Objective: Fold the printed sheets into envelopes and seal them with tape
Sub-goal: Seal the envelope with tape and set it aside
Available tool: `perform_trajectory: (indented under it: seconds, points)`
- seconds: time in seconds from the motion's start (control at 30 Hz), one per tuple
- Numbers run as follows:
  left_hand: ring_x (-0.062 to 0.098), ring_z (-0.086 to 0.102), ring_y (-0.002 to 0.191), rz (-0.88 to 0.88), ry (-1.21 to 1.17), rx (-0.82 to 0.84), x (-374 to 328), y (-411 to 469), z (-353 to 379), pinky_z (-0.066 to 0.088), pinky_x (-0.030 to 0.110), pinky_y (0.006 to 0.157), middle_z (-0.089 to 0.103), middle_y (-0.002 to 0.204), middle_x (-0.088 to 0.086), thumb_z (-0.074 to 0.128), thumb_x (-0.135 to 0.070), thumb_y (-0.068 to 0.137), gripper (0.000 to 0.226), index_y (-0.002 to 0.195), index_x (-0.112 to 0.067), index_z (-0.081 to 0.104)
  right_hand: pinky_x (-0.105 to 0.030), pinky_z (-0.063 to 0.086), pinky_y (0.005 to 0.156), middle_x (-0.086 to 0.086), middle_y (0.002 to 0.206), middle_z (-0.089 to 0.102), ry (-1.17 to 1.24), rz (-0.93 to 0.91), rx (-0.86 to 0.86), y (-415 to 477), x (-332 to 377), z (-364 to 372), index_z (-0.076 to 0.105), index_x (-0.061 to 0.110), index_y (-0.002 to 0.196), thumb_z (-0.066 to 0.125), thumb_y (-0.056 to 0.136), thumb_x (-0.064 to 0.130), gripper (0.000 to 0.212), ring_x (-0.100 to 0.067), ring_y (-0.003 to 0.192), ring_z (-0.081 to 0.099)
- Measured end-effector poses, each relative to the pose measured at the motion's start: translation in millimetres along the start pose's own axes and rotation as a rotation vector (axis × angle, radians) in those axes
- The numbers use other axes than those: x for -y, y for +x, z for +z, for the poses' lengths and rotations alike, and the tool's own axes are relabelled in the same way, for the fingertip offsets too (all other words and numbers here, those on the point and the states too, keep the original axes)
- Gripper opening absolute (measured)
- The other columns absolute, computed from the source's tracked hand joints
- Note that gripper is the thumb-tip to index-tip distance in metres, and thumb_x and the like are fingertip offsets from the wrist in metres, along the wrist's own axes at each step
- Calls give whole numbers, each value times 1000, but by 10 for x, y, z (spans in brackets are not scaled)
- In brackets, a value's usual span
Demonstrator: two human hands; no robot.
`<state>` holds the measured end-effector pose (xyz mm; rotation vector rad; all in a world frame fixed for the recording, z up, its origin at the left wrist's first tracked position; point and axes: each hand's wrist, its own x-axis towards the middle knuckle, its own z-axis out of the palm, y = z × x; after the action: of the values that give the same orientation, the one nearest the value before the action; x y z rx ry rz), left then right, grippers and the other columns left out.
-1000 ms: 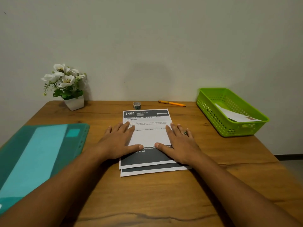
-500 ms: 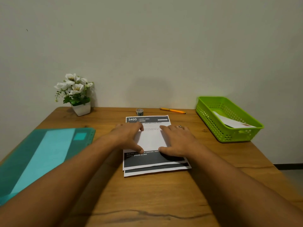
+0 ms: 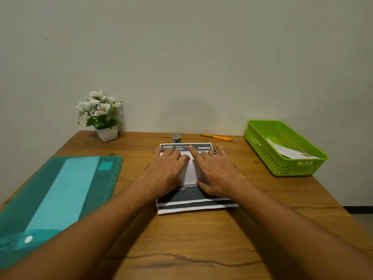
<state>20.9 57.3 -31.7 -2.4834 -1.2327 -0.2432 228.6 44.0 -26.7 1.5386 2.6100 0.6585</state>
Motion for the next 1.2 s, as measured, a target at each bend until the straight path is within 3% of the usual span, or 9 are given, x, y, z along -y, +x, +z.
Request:
perform_trajectory:
  seconds: [0.17, 0.37, 0.53, 0.63, 0.8, 0.97, 1.03, 1.13, 1.2]
  points:
    - [28, 55, 117, 2, 7, -3, 0, -61, -4, 41, 48, 104, 59, 128, 4, 81, -46, 76, 79, 141, -24, 44, -62, 23, 120, -12, 140, 57, -9, 79, 59, -241, -245, 29, -7, 14, 164, 54, 94, 54, 101, -33, 127, 56]
    - [29, 57, 105, 25, 60, -8, 4, -129, -9, 44, 45, 93, 60, 116, 3, 78, -32, 77, 71, 138, -25, 44, -61, 27, 119, -8, 142, 60, 35, 178, 66, -432, -419, 117, 12, 19, 163, 62, 89, 53, 95, -31, 128, 57]
    - [25, 57, 101, 54, 97, 26, 11, -206, -49, 47, 40, 84, 60, 115, 2, 85, -20, 68, 87, 141, -25, 39, -59, 30, 116, -3, 126, 62, -1, 138, 22, -447, -376, 44, 57, 25, 130, 65, 87, 54, 53, -28, 115, 60]
    - [22, 59, 101, 16, 67, 47, 12, -238, -86, 49, 37, 84, 61, 117, 0, 86, -21, 72, 85, 141, -27, 38, -59, 35, 115, -3, 116, 68, 30, 91, -54, -403, -273, 34, 67, 24, 116, 70, 88, 49, 37, -27, 105, 65]
    - [20, 59, 106, -50, -14, 10, 71, -225, -131, 50, 34, 89, 62, 124, 0, 74, -22, 88, 53, 135, -25, 50, -53, 44, 105, -5, 102, 72, 60, 93, -147, -224, -142, 57, 73, 21, 103, 71, 90, 27, 15, -28, 86, 69]
    - [17, 60, 109, -46, -84, 21, 107, -190, 20, 52, 34, 88, 63, 129, -4, 63, -26, 97, 43, 139, -29, 54, -45, 40, 102, -2, 118, 67, 87, 168, -45, -122, -60, 136, 66, 25, 121, 61, 94, 27, 27, -25, 102, 65]
    - [18, 57, 119, -47, -155, 34, 110, -212, 106, 50, 37, 96, 61, 136, -4, 55, -38, 101, 41, 140, -28, 54, -45, 39, 100, -3, 124, 64, 122, 185, -19, -147, -46, 218, 62, 26, 125, 48, 101, 38, 29, -24, 106, 62]
    - [17, 46, 137, -131, -222, 122, 107, -276, 243, 39, 42, 111, 51, 151, -4, 35, -65, 101, 58, 146, -32, 49, -46, 38, 102, -1, 126, 62, 220, 206, 39, -228, -8, 319, 59, 28, 127, 25, 105, 56, 49, -22, 110, 60]
    - [15, 37, 145, -182, -289, 150, 119, -307, 337, 29, 44, 119, 43, 157, -6, 27, -67, 101, 60, 148, -35, 45, -46, 39, 105, -2, 129, 62, 291, 235, 58, -262, 8, 346, 60, 27, 129, 18, 104, 64, 61, -21, 115, 58]
